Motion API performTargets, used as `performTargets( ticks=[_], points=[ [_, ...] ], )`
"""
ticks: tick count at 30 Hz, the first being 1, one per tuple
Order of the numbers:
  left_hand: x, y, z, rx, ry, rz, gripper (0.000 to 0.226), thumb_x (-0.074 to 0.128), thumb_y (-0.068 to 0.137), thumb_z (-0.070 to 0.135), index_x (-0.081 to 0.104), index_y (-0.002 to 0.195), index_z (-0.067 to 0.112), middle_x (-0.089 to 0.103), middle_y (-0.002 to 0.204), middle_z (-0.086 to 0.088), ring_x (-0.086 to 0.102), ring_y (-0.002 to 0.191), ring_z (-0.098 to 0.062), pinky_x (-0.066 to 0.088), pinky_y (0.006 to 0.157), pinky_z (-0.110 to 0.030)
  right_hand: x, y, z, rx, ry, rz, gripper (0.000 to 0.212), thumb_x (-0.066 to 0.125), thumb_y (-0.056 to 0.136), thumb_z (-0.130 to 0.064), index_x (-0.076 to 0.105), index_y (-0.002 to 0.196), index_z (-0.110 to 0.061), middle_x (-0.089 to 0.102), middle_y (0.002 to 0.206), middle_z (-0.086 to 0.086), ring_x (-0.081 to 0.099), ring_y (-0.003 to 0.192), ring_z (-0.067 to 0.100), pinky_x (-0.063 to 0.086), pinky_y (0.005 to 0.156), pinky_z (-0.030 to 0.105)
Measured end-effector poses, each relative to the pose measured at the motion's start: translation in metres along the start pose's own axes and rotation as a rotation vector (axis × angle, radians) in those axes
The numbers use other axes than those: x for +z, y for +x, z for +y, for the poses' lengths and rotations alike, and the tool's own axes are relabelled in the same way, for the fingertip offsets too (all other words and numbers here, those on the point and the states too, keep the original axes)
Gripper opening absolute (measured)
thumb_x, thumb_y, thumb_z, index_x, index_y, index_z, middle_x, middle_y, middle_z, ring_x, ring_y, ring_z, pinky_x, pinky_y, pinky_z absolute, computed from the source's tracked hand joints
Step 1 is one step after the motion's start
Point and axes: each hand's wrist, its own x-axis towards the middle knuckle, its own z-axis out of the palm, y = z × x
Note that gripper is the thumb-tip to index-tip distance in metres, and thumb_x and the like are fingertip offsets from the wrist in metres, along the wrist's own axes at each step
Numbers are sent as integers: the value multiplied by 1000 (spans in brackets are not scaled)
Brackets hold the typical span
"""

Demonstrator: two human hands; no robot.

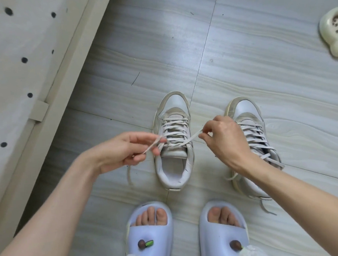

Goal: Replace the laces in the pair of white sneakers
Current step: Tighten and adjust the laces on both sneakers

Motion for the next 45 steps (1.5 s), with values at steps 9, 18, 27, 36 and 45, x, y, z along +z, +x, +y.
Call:
performTargets(
  ticks=[9,18,27,36,45],
  points=[
    [39,35,-5,350,148,454,32,57,89,0,61,118,10,54,83,7,47,49,10,34,56,-3,10,15,-15,-218,-166,217,23,79,67,-23,66,72,-5,62,71,12,58,69,33,45,52,34],
    [38,44,-14,442,453,675,22,70,81,15,72,102,21,51,79,15,46,54,4,33,60,-4,11,13,-40,122,732,-236,21,72,78,-19,58,63,-24,55,64,-11,48,53,-4,36,60,14],
    [37,46,-18,601,485,669,23,70,79,10,71,97,24,57,87,7,43,61,-7,35,64,-8,-2,15,-45,188,810,-387,17,67,83,-11,55,72,-16,50,61,-6,41,40,-6,30,42,5],
    [38,47,-12,649,617,672,10,68,79,10,72,85,17,54,85,12,45,60,0,37,61,-21,0,13,-40,200,879,-415,20,68,83,-12,56,67,-15,50,51,-12,41,41,-4,31,45,6],
    [30,43,-20,577,672,653,10,66,77,3,66,78,13,48,72,18,49,59,7,32,62,-1,5,8,-34,16,542,-236,12,60,85,-11,57,74,-16,52,88,-2,50,80,10,33,72,16]
  ],
)
